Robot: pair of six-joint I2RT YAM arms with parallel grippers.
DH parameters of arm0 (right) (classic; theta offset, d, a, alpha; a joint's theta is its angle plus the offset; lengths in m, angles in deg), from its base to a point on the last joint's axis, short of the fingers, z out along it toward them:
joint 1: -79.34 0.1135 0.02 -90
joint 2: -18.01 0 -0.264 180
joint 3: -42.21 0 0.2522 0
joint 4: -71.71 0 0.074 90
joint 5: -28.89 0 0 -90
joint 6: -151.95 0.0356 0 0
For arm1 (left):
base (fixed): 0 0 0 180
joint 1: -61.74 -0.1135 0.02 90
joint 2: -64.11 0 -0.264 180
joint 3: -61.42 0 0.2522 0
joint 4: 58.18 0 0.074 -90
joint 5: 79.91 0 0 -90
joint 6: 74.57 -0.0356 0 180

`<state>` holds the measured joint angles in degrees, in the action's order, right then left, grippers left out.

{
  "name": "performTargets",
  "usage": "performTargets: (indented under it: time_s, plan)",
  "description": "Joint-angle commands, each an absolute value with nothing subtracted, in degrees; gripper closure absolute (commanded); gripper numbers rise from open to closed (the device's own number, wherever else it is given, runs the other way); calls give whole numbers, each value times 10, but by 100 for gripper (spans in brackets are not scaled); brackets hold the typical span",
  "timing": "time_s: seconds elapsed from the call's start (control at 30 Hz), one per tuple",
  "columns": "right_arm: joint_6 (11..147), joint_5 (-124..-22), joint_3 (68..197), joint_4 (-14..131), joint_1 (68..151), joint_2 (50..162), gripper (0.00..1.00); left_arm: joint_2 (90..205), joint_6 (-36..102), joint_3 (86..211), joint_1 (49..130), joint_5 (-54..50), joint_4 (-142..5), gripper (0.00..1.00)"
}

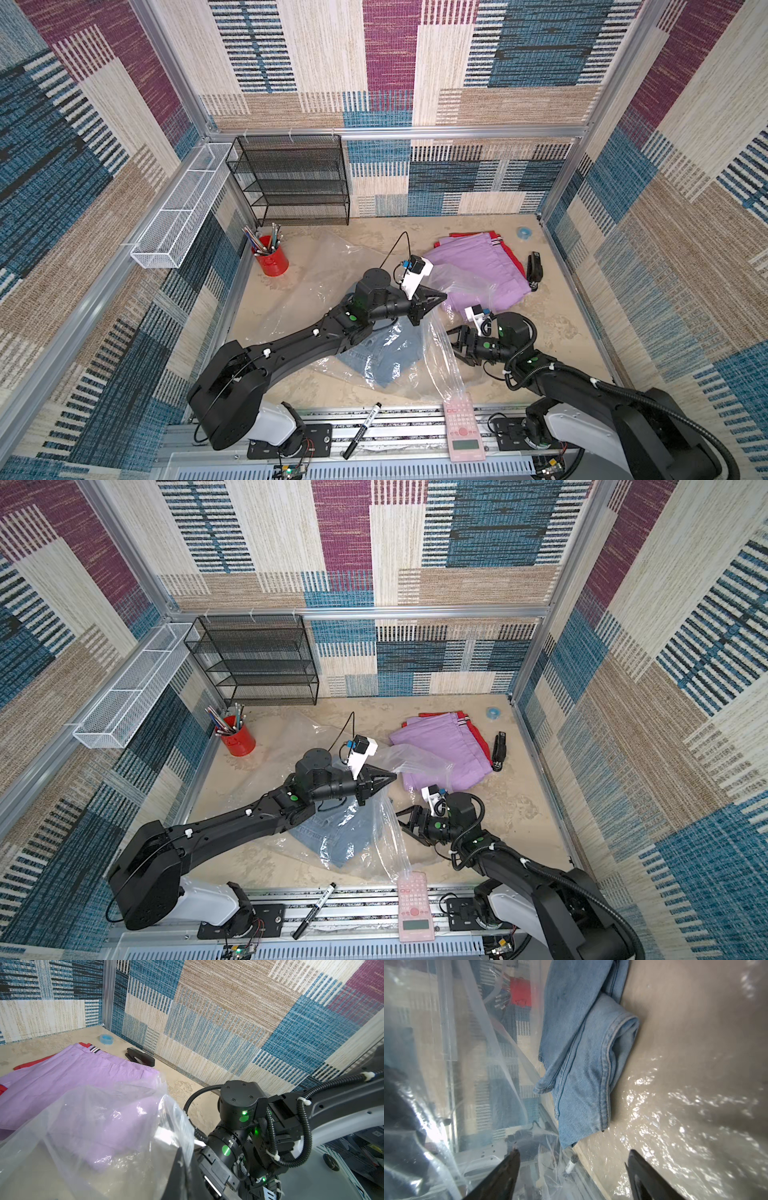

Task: Take the trousers out of the vacuum bag
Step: Take out the trousers from the vacuum bag.

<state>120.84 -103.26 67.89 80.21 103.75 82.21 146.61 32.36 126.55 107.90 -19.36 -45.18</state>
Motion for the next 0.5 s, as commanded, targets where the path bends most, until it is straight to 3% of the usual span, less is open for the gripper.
performTargets:
  time_s: [0.0,0.47]
  plan:
    - [1229,-1012,694,878,1060,869,16,1460,315,1262,1081,-202,-435,100]
    - [1221,-984,743,936,1109,1016,10,1447,303,1253,1086,-192,-440,100]
